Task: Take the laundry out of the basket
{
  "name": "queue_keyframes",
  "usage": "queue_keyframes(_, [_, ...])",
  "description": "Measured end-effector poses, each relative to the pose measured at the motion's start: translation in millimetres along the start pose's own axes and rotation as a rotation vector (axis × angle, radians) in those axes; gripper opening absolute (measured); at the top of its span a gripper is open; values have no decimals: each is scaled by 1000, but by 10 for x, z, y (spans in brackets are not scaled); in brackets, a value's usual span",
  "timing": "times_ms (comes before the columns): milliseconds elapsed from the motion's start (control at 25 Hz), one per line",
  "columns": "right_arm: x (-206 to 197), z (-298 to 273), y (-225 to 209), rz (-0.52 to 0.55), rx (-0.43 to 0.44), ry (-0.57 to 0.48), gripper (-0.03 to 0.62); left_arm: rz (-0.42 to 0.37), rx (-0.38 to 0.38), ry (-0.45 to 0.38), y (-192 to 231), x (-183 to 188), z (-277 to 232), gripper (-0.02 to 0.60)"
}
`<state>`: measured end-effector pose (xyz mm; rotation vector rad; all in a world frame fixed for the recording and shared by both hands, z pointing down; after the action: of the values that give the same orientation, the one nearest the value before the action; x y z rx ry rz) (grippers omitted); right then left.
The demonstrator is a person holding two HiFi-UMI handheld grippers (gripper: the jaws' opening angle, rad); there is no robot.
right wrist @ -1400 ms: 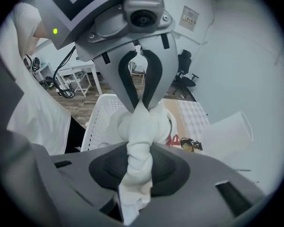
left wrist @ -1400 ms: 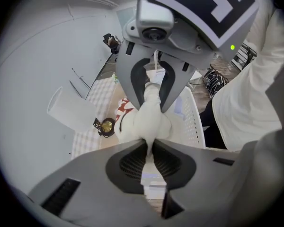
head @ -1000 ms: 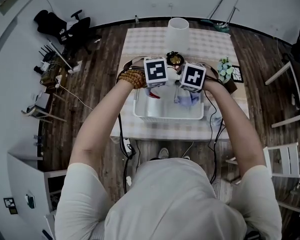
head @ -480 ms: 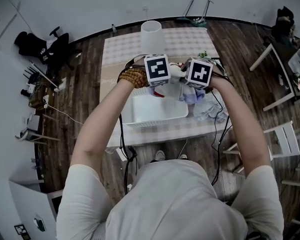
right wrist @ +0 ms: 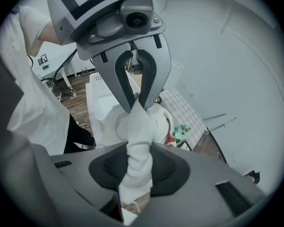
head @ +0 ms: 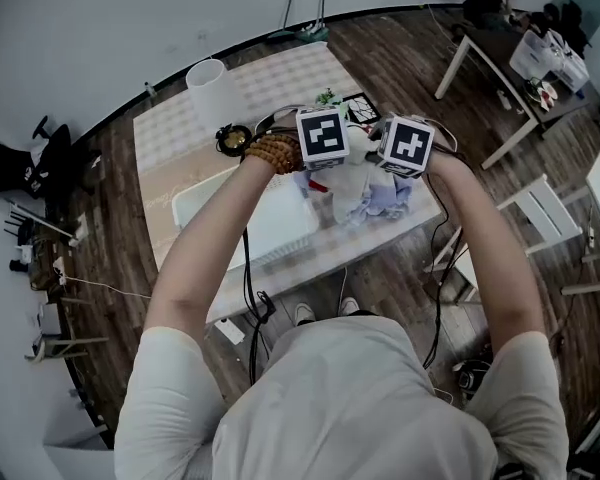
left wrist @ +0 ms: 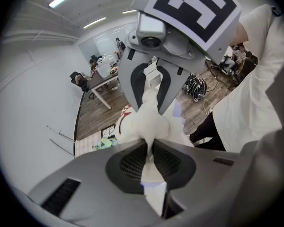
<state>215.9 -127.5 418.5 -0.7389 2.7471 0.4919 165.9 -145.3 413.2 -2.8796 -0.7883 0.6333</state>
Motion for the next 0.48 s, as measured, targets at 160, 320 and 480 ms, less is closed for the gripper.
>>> queue_keyframes(160, [-447,193,-29,-54,-26,31,126,-69,-18,-28,48,459,-188,66])
queue_keyframes(320, [-683,272,5,-88,-27,41,126,-92,-22,-39,45,682,-265,66])
queue_keyframes(480, [-781,225,34,-93,-14,38,126,-92,-44,-22,3,714,-385,66])
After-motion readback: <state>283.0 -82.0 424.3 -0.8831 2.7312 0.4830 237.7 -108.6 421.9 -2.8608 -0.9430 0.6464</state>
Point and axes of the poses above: the fingertips, and each gripper's own axes: z backward along the fingers, y to its left, x out of its top, the point moved 3 cm from there along z, backward along the fingers
